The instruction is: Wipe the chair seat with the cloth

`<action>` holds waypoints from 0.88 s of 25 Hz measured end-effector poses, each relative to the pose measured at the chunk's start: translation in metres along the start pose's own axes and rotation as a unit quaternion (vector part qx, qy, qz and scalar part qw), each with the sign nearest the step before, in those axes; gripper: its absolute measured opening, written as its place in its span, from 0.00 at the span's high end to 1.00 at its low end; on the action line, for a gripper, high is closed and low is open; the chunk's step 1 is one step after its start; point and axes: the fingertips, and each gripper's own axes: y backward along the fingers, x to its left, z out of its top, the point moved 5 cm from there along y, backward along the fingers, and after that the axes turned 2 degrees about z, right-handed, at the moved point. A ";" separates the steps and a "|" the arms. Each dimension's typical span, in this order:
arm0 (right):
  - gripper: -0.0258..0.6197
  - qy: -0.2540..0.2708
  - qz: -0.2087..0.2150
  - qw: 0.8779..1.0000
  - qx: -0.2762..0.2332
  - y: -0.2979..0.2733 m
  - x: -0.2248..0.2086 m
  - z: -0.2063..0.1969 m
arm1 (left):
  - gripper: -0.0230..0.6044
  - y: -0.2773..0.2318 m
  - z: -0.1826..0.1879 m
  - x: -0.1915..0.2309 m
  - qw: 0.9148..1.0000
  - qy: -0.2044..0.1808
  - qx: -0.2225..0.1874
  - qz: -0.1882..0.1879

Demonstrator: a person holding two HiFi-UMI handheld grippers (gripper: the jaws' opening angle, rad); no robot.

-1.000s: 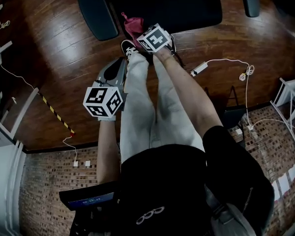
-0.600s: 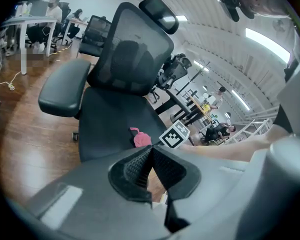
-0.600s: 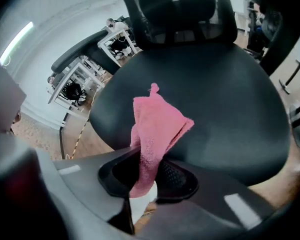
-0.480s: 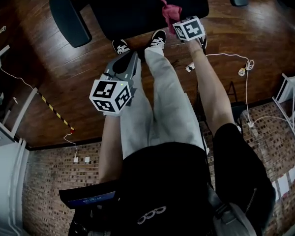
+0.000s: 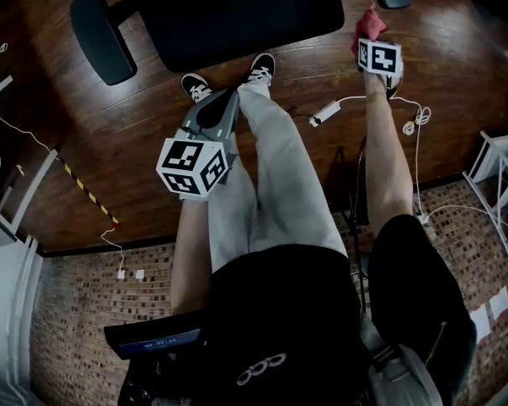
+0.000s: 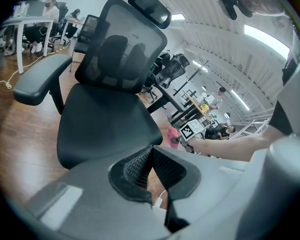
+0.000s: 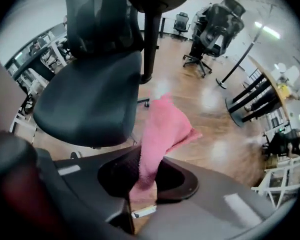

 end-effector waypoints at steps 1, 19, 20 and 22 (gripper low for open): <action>0.86 -0.003 -0.001 1.000 -0.007 0.002 0.002 0.002 | 0.97 0.002 -0.002 -0.001 1.000 0.002 -0.002 0.000; 0.86 0.220 0.163 0.962 0.004 -0.009 0.385 0.019 | 0.97 0.117 -0.053 0.068 0.996 0.050 -0.062 0.029; 0.86 0.241 0.184 0.953 0.000 -0.006 0.409 0.019 | 0.97 0.125 -0.055 0.073 0.996 0.054 -0.067 0.031; 0.86 0.271 0.239 0.932 -0.010 0.000 0.454 0.014 | 0.97 0.141 -0.060 0.081 0.995 0.053 -0.070 0.042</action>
